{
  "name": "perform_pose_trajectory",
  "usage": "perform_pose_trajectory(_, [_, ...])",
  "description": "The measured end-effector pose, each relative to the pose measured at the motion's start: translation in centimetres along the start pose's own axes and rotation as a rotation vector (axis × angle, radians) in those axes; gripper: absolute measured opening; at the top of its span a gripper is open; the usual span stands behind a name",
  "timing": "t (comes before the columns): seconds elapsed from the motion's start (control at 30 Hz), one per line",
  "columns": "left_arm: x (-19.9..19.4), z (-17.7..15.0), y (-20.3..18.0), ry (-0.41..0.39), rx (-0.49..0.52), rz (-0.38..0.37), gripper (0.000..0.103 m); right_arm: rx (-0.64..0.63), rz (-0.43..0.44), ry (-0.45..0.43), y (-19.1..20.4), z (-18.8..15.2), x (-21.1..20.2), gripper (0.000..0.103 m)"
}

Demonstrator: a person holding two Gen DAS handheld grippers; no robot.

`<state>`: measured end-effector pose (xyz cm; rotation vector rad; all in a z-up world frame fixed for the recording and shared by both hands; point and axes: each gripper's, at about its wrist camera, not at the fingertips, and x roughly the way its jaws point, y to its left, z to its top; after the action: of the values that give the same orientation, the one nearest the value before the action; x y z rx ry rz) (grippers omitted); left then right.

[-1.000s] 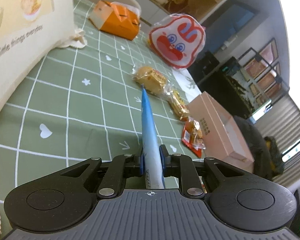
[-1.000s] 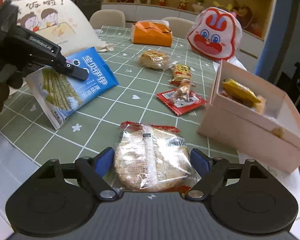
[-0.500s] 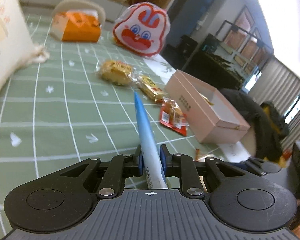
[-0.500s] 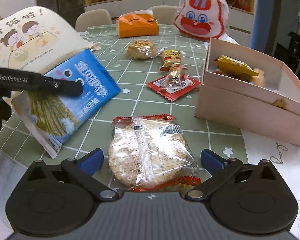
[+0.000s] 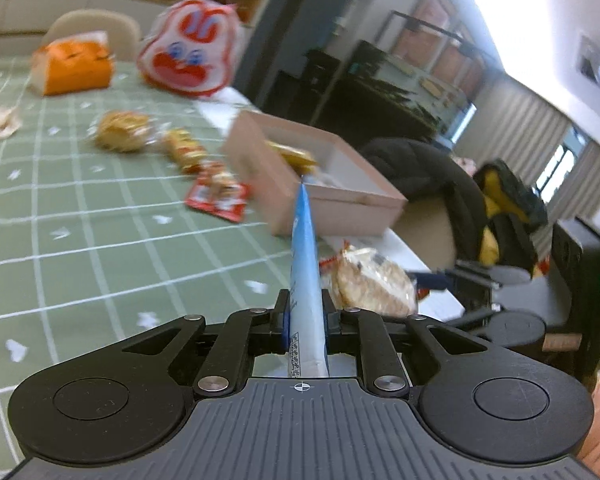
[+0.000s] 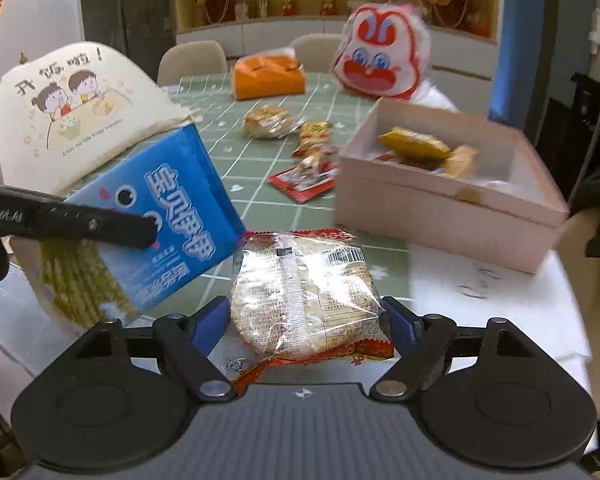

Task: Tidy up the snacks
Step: 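Open both tools over the pink box to drop the bag and biscuit packet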

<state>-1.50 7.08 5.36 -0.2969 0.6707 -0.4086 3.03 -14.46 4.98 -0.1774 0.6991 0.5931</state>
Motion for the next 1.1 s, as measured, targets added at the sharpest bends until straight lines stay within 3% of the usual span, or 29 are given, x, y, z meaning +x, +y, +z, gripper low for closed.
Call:
perform_pose_trajectory(0.13, [-0.2, 0.4, -3.3, -0.002, 0.061, -0.022, 0.017, 0.012, -0.042, -0.053, -1.7, -0.5, -2.8, 0.082])
perform_pose_trajectory(0.23, [-0.8, 2.0, -5.2, -0.051, 0.098, -0.018, 0.017, 0.032, -0.060, -0.097, -3.0, -0.4, -4.7, 0.082])
perform_pose_trajectory(0.43, [-1.3, 9.5, -8.6, -0.246, 0.122, -0.042, 0.017, 0.039, -0.104, -0.187, -5.5, 1.4, -7.7, 0.082])
perform_pose_trajectory(0.6, [3.6, 16.2, -10.3, -0.339, 0.071, -0.054, 0.017, 0.067, -0.118, -0.239, -7.8, 2.7, -8.5, 0.082])
perform_pose_trajectory(0.73, [11.6, 19.3, -8.0, -0.242, -0.085, -0.115, 0.019, 0.090, -0.142, -0.247, -9.3, 2.5, -8.0, 0.082])
perform_pose_trajectory(0.83, [16.2, 19.3, -5.5, -0.143, -0.181, -0.023, 0.019, 0.119, -0.158, -0.224, -10.5, 2.1, -7.4, 0.082])
perform_pose_trajectory(0.97, [16.3, 18.2, -2.0, -0.150, -0.231, -0.007, 0.019, 0.155, -0.202, -0.234, -12.4, 2.7, -8.1, 0.082])
perform_pose_trajectory(1.1, [13.9, 17.6, -0.7, -0.146, -0.223, 0.081, 0.019, 0.225, -0.191, -0.274, -14.2, 6.4, -8.8, 0.082])
